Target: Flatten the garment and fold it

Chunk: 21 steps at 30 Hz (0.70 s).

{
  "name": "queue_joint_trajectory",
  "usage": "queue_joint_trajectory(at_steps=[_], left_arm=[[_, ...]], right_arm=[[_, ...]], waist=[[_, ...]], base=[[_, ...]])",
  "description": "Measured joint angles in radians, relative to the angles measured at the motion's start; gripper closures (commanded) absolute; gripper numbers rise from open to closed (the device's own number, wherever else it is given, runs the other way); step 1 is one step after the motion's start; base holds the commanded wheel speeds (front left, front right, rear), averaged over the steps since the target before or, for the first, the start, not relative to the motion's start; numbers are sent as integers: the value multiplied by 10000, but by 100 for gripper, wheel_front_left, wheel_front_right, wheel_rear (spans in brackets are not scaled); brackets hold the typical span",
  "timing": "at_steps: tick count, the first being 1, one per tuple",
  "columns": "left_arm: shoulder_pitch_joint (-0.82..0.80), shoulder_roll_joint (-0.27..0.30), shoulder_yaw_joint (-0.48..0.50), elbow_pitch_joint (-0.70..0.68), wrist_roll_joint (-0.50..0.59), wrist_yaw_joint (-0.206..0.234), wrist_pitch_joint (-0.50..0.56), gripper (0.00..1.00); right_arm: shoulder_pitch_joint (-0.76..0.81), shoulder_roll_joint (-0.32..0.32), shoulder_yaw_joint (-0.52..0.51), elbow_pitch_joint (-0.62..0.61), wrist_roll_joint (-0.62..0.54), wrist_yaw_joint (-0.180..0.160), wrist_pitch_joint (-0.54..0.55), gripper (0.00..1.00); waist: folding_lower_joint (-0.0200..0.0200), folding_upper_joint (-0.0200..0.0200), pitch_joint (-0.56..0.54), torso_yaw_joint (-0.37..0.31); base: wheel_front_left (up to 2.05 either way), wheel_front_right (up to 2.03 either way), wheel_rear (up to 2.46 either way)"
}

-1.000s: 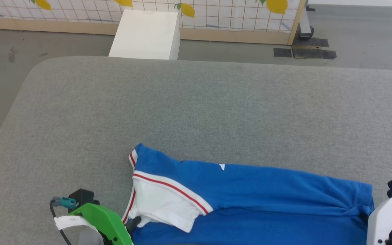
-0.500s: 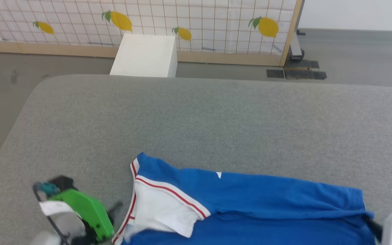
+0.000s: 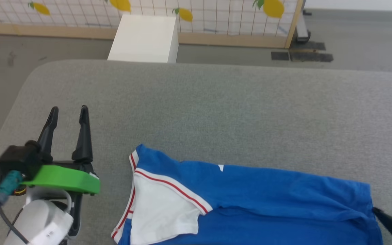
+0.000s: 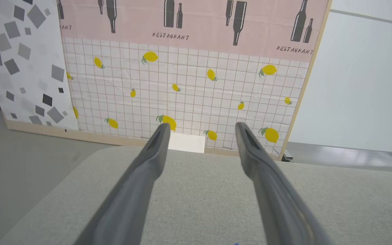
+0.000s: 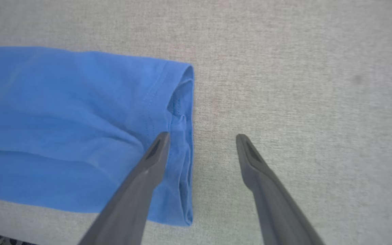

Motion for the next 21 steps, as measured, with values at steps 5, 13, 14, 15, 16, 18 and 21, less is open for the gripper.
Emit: queue_joint_trajectory(at_steps=[5,13,14,15,16,18,21], left_arm=[[-102,-357,-73,21,1313,-263,-362,0],[-69,-1392,834,-286,2199,-742,-391,0],[-50,-1501,963,-290,2245,-828,-391,0],[-15,-1584,1051,-255,2255,-911,-391,0],[17,-1647,1118,-251,2297,-978,-391,0],[44,-1793,1273,-196,2491,-1156,-391,0],[48,-1987,1450,-109,2698,-1350,-391,0]], right_arm=[[-84,-247,823,568,617,0,-270,0],[-578,-823,2052,834,1221,-48,-268,0],[-648,-848,2196,855,1296,-90,-180,0],[-713,-872,2276,886,1363,-92,-121,0],[-762,-890,2347,913,1369,-92,-104,0],[-838,-930,2479,1001,1371,-92,-19,0],[-956,-936,2491,1137,1379,-90,150,85]], waist=[[0,0,420,165],[0,0,817,380],[0,0,810,381],[0,0,792,376],[0,-1,779,374],[0,-1,751,376],[0,-1,720,393]], base=[[0,0,0],[0,0,0],[0,0,0],[0,0,0],[0,0,0],[0,0,0],[0,0,0]])
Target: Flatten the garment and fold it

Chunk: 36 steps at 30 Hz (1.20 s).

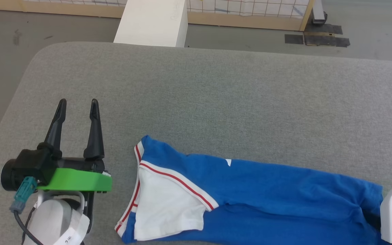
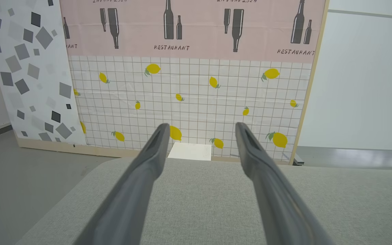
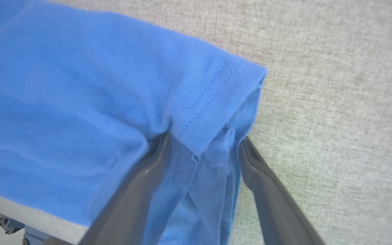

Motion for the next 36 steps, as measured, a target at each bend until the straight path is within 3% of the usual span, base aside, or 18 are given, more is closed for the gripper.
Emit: queue_joint_trajectory(at_steps=[1,10,18,24,29,36], left_arm=[[1,-58,77,27,29,-52,0,0],[49,-477,520,163,267,-451,0,0],[86,-696,704,316,516,-713,0,0],[97,-819,813,408,621,-805,0,0],[226,-859,874,479,708,-886,0,0],[650,-890,947,686,727,-972,0,0]], right_arm=[[-34,-10,-8,33,-12,2,54,100],[-198,44,-773,368,-353,109,109,100],[-301,-244,-2784,1179,-1530,98,52,100],[-315,-270,-4195,1501,-3095,96,372,100],[-283,-144,-3994,863,-3563,96,961,100],[290,-159,-2855,-1670,-2894,94,2855,100]], waist=[[0,0,-3,2],[0,1,-1,-3],[0,0,24,36],[0,1,-50,49],[0,0,-222,4],[0,0,-649,-149]], base=[[0,0,0],[0,0,0],[0,0,0],[0,0,0],[0,0,0],[0,0,0]])
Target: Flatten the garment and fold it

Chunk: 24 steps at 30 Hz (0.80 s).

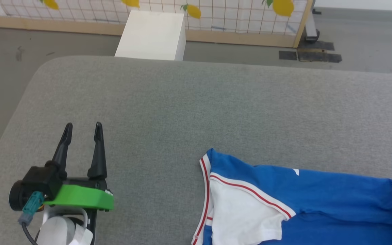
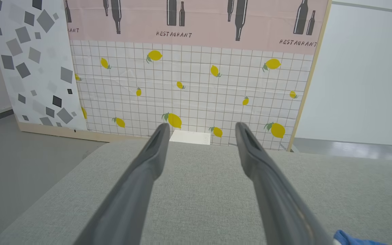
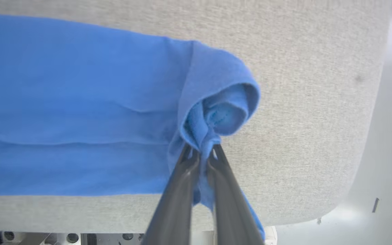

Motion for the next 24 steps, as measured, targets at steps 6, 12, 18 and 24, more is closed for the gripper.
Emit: queue_joint_trajectory(at_steps=[6,12,18,24], left_arm=[[197,-77,-12,65,6,-6,0,0],[199,-215,-50,79,6,-79,0,0],[199,-270,-56,73,6,-81,0,0],[191,-337,-84,75,4,-84,0,0]], right_arm=[[110,746,1187,-2100,963,-2,803,100],[-312,1749,2934,-2545,1453,-4,675,100],[-1214,2886,4387,-1691,1469,-4,-136,100],[-1982,3810,5494,-403,1413,-4,-809,100]], waist=[[0,0,-265,-179],[0,0,-230,-143],[0,0,-91,74],[1,0,74,437]], base=[[0,0,0],[0,0,0],[0,0,0],[0,0,0]])
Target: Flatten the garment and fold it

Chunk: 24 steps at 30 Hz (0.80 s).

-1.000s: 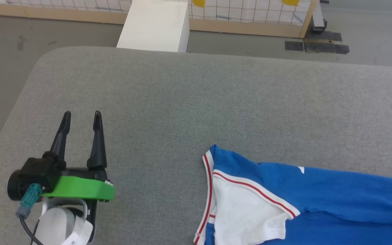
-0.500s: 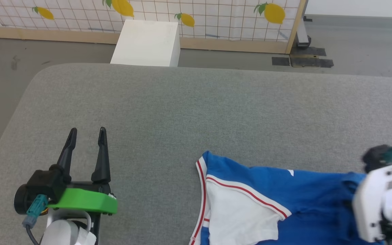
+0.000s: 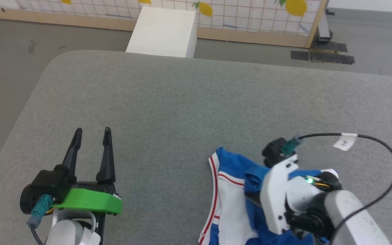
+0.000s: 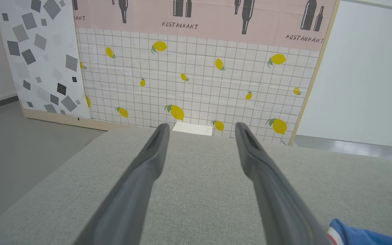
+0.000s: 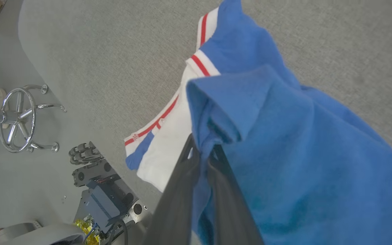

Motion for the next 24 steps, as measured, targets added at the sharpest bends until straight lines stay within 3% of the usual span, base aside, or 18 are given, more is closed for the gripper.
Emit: queue_joint_trajectory(at_steps=[13,14,15,18,24], left_arm=[[-12,-130,-8,31,-23,-6,0,0],[-12,-148,0,33,-23,-6,0,0],[-12,-165,15,33,-25,-8,0,0],[-12,-180,38,86,-29,-8,0,0],[-10,-194,6,251,-40,-8,0,0]], right_arm=[[-1060,706,711,2982,-901,0,-1657,100],[-1074,752,738,3106,-892,0,-1820,76],[-1104,782,811,3189,-823,0,-1929,0],[-1246,876,1066,3202,-364,0,-2140,0],[-1733,918,1609,2031,711,0,-2621,0]], waist=[[0,0,432,611],[0,0,445,617],[0,0,443,609],[0,0,402,515],[0,0,121,45]], base=[[0,0,0],[0,0,0],[0,0,0],[0,0,0],[0,0,0]])
